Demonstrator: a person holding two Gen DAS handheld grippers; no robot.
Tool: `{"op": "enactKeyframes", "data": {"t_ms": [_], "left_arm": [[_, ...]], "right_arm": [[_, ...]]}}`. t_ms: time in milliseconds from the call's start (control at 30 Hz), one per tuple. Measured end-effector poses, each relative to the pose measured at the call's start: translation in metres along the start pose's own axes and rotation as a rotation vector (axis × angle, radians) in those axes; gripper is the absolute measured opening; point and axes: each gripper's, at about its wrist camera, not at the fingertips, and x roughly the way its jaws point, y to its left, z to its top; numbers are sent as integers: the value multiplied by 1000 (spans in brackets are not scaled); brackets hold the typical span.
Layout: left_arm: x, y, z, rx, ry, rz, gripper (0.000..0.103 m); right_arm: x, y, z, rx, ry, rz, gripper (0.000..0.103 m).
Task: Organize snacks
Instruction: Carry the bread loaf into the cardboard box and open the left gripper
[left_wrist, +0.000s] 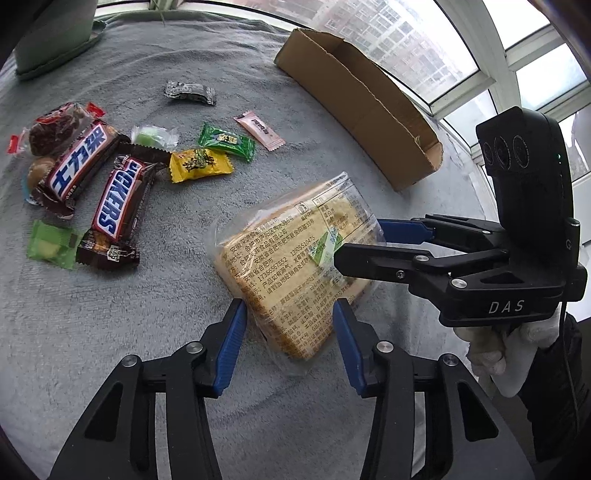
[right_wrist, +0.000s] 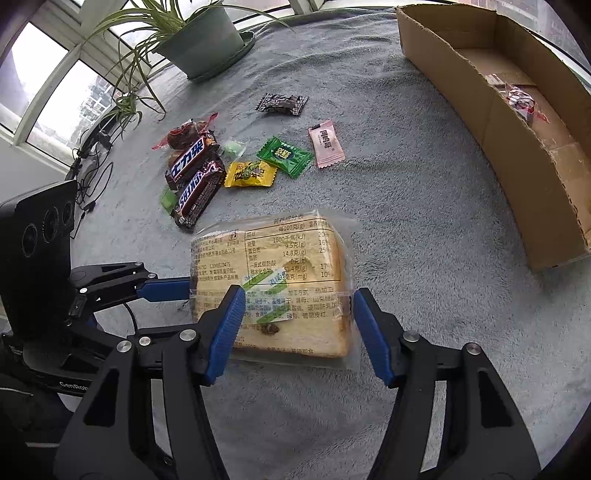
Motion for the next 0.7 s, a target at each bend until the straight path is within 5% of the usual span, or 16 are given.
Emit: {"op": "enactKeyframes", "data": {"t_ms": [700], "left_arm": [[-26, -22, 30, 74, -98, -1, 46]], "right_arm": [[-52, 6, 14, 4, -144, -39, 62]]}}
